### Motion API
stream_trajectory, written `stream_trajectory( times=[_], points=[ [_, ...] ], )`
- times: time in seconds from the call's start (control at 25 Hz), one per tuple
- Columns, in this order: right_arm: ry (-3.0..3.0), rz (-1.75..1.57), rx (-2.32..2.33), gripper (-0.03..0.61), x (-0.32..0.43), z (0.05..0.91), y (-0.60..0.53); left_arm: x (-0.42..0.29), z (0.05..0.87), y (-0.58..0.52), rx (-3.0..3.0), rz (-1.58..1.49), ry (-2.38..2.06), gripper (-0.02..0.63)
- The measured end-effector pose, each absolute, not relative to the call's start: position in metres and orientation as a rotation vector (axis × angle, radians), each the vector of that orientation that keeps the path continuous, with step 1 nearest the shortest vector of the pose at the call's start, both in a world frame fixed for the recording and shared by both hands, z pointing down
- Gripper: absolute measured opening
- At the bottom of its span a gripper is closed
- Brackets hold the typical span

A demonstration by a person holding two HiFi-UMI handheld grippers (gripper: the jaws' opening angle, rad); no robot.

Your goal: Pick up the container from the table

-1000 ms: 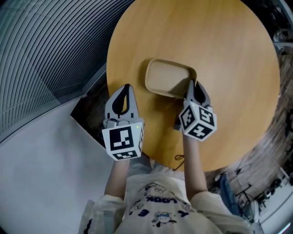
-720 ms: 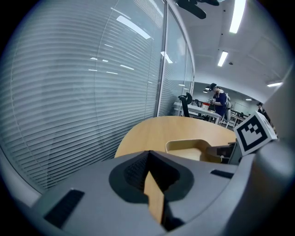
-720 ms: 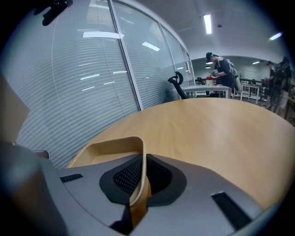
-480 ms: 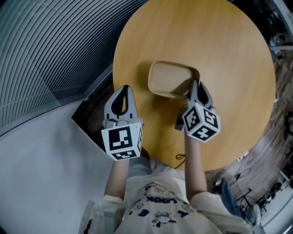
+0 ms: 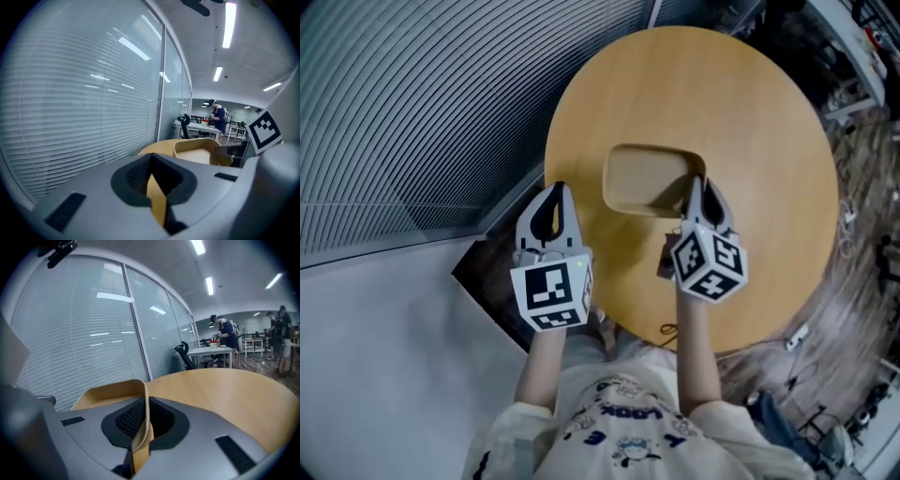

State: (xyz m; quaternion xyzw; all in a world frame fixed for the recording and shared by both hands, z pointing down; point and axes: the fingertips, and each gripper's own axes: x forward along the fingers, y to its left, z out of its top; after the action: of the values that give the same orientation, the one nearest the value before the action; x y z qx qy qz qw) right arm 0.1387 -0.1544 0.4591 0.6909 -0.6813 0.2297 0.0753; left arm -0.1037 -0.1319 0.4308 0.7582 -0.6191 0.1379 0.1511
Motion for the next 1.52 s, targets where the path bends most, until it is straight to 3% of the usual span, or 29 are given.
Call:
stream_trajectory(
  times=[0.6,1.52],
  points=[
    [-2.172,0.472,2.181,0.017,0.147,0.315,-0.124,-0.094,0.290,-0.120,2.342,0.209,-1.873,0.002],
    [-2.271,0.285,2.221,0.017,0.132,0.247,-0.088,-0.105,0.233,-0.088,2.404,0.083,-1.933,0.002]
  ],
)
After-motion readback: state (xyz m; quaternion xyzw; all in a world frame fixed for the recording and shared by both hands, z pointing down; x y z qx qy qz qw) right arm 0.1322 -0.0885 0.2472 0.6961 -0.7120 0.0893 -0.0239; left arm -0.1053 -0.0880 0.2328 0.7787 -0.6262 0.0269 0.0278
